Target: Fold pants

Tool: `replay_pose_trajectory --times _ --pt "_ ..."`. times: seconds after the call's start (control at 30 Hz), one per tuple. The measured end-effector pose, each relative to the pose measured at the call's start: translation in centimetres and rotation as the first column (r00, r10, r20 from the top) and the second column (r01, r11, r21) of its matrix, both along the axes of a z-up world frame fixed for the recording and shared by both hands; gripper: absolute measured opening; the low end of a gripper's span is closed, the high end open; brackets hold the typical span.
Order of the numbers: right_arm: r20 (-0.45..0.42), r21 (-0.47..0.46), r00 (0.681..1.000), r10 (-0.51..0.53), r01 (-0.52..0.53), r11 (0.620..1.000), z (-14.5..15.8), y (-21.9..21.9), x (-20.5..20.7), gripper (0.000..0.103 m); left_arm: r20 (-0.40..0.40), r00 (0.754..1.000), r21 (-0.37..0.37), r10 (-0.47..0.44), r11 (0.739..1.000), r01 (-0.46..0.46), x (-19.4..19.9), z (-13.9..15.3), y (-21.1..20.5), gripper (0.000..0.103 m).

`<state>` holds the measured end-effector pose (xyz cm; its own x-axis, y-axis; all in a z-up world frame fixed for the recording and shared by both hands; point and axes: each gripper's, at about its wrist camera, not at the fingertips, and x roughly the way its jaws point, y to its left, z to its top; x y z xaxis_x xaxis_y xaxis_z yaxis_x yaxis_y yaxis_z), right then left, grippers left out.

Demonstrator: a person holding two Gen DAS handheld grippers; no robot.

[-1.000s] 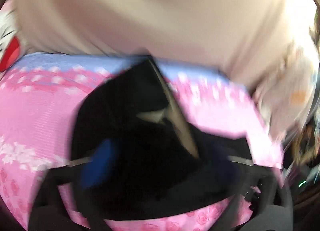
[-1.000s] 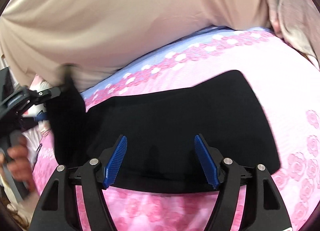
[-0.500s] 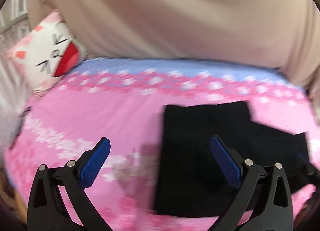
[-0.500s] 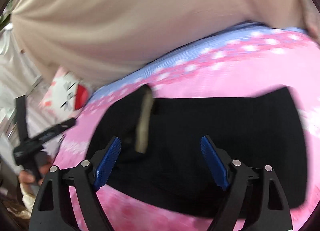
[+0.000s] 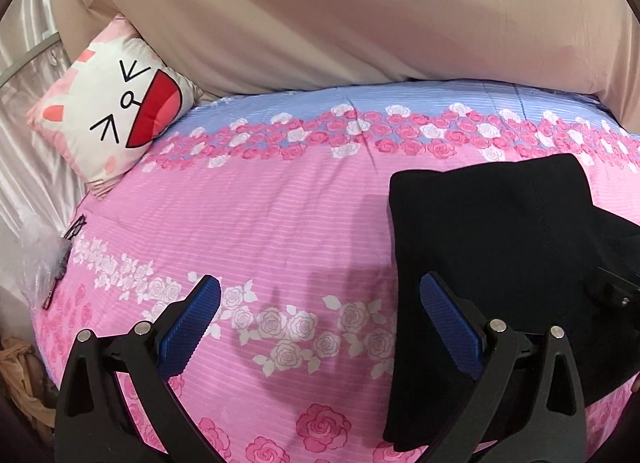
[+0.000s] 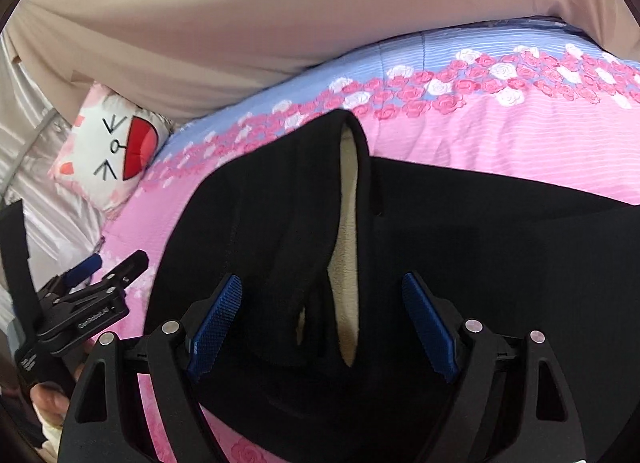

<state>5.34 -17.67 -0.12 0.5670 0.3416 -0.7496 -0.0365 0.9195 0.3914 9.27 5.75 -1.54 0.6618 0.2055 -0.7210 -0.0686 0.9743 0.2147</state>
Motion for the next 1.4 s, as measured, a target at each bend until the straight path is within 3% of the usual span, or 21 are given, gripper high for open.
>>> replay_pose_trajectory --times 0.07,0.13,0.17,0.2,0.23,0.43,0.5,0.57,0.73,0.8,0.87,1.0,1.1,1.13,1.27,1.33,1.4 --pt "0.008 0.012 1.0 0.013 -0.013 1.0 0.0 0.7 0.1 0.077 -0.003 1.0 -0.008 0.0 1.0 0.0 0.0 -0.2 0.3 0.098" --pt "0.011 -0.032 1.0 0.021 -0.021 0.999 0.1 1.6 0.1 0.056 -0.007 1.0 -0.01 0.001 1.0 -0.001 0.0 -0.4 0.7 0.098" --pt "0.017 -0.062 1.0 0.023 -0.022 0.998 0.2 2.0 0.1 0.036 -0.009 1.0 -0.01 0.0 1.0 -0.001 0.0 -0.4 0.8 0.098" --pt "0.026 -0.034 0.999 0.033 -0.033 0.999 0.4 2.1 0.1 0.023 -0.01 1.0 -0.009 0.001 1.0 -0.001 -0.1 -0.4 0.9 0.098" --pt "0.027 -0.009 0.999 0.037 -0.037 0.999 0.6 2.2 0.0 0.019 -0.007 1.0 -0.01 0.002 1.0 -0.002 -0.3 -0.4 1.0 0.098" --pt "0.04 -0.028 0.997 0.073 -0.072 0.997 1.6 3.3 0.0 0.018 -0.007 1.0 -0.041 -0.009 0.999 0.009 -1.1 0.4 1.0 0.098" --pt "0.023 -0.039 0.998 0.065 -0.064 0.997 1.0 3.1 0.0 0.026 -0.004 1.0 -0.043 -0.01 0.999 0.01 -1.3 0.7 0.8 0.098" --pt "0.013 -0.007 0.999 0.051 -0.051 0.999 0.6 2.4 -0.1 0.035 0.002 1.0 -0.034 -0.014 0.999 0.014 -1.7 0.9 0.4 0.098" --pt "0.007 0.069 0.999 0.052 -0.052 0.996 0.2 1.6 0.0 0.035 -0.009 1.0 -0.03 -0.019 0.999 0.019 -2.1 0.7 0.0 0.098" --pt "0.022 0.07 0.998 0.06 -0.062 0.996 0.7 1.8 -0.1 0.023 -0.017 1.0 -0.038 -0.024 0.999 0.023 -2.2 0.6 -0.1 0.098" --pt "0.028 0.112 0.997 0.072 -0.074 0.991 1.1 1.9 -0.2 0.018 -0.018 1.0 -0.037 -0.02 0.999 0.02 -2.2 0.6 -0.1 0.098" --pt "0.06 0.221 0.994 0.086 -0.097 0.97 2.8 1.9 0.2 0.016 -0.021 1.0 -0.051 -0.022 0.998 0.02 -2.2 0.8 -0.4 0.098" --pt "0.161 0.298 0.982 0.094 -0.14 0.944 6.8 -1.0 -1.1 0.016 -0.016 0.999 -0.08 -0.05 0.996 0.048 -2.5 1.7 -0.8 0.098" --pt "0.187 0.284 0.979 0.078 -0.13 0.95 7.7 -2.1 -1.6 0.016 -0.003 0.998 -0.088 -0.063 0.994 0.063 -2.8 2.3 -0.9 0.098" --pt "0.254 0.206 0.965 -0.068 0.015 0.978 9.8 -10.1 -5.9 0.016 0.017 0.995 -0.09 -0.094 0.991 0.095 -3.3 2.8 -1.8 0.098" --pt "0.228 0.135 0.956 -0.184 0.156 0.979 8.6 -14.0 -8.8 0.017 -0.002 0.993 -0.105 -0.115 0.988 0.114 -3.1 2.3 -2.6 0.098" --pt "0.151 0.127 0.941 -0.304 0.286 0.95 5.6 -17.9 -10.7 0.017 -0.026 0.991 -0.108 -0.13 0.986 0.127 -2.8 1.4 -3.6 0.098"
